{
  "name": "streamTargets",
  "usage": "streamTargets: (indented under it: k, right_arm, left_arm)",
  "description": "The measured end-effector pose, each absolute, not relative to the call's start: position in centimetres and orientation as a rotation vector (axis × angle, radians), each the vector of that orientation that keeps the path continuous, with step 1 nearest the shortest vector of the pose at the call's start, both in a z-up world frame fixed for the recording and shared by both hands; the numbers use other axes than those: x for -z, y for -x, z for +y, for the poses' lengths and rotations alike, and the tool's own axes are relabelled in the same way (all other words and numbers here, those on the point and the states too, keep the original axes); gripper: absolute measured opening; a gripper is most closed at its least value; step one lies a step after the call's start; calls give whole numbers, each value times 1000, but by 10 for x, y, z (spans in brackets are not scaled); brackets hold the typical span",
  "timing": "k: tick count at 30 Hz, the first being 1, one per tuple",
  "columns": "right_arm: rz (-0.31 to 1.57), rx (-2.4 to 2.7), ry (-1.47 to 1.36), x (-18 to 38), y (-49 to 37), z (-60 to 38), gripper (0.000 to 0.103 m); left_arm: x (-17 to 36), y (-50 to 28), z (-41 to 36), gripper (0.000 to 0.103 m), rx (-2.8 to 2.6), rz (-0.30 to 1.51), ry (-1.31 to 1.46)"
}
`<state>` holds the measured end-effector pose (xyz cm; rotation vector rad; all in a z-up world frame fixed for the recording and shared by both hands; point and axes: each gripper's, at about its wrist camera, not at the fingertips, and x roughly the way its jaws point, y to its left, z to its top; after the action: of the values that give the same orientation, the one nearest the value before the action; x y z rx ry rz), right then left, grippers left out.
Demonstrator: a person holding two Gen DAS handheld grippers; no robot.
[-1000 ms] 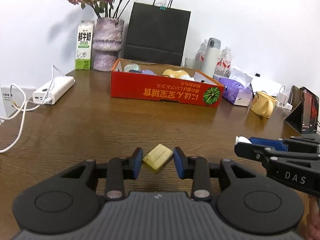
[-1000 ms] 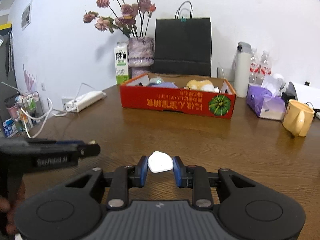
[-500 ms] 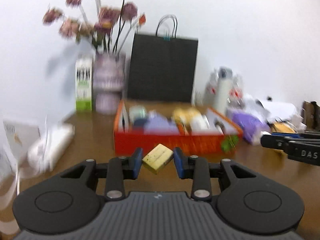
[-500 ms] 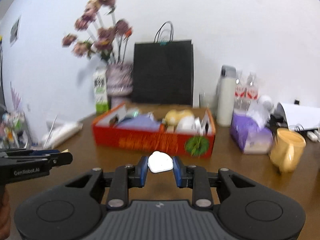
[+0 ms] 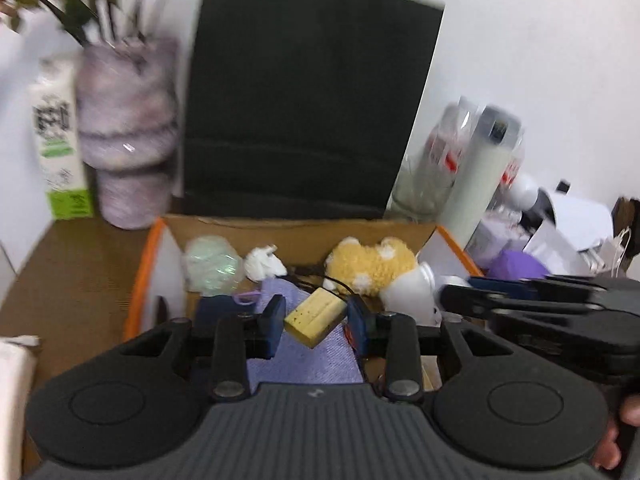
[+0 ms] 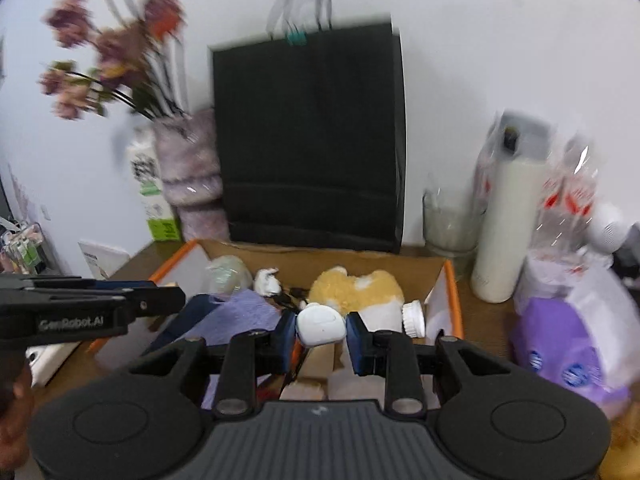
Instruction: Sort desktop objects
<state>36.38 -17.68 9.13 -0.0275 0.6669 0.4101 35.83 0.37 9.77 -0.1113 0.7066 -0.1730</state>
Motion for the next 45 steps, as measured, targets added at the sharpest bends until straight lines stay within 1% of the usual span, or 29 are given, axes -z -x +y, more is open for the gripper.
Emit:
streamTargets:
  k: [3,4,5,6,7,8,11,15,18,21,25,27,32,38,41,45]
  right_arm:
    - [721,-408,21,-73,-400,-171,27]
    - [734,-411,11,-68,-410,-170,28]
    - [750,-396,7,-65,-417,-169,38]
    - [757,-371,11,-64,-421,-168,50]
    - [744,-362,10,-65,-423,-169,54]
    - [732,-363,8,-66,-423,-170,56]
    - [708,-345,12,-71,-415,-175,56]
    - [711,-339,56,-73,-391,-176,59]
    - [688,-340,73,-73,-353,-179,61]
    - [645,-355,69,-69,-305,-186,69]
    - [615,-359,64,-62,-239,-190,70]
    - [603,-386,54,-57,-206,-190,75]
    - [600,-408,79,-39,-130,-186,76]
    - [608,-361,60,-22,-57,-198,77]
    - [559,-359,57,-18,-16,-203,77]
    - [494,-337,103,-10,7,-202,81]
  left_arm:
    - [-77,-385,-10,37,271,835,40]
    - [-73,-387,-14,44,265,827,17]
    - [-70,-388,-16,68,244,807,-4]
    - [-69,-389,-16,84,228,783,-16]
    - [-69,-389,-14,98,220,759,-16]
    - [-71,-389,-11,96,205,744,-9]
    - [-77,-390,-4,97,169,752,29]
    - [-88,-365,10,99,53,723,81]
    - [-91,-315,25,99,27,653,166]
    - [-76,-250,32,99,26,617,228]
    - [-64,-174,25,99,29,578,184]
    - [-58,-144,20,101,44,570,141]
    - [-38,-93,19,101,30,617,90]
    - [-28,-23,11,101,6,585,25]
    - [-26,8,12,103,21,567,68]
    - [-22,13,11,103,-8,550,73]
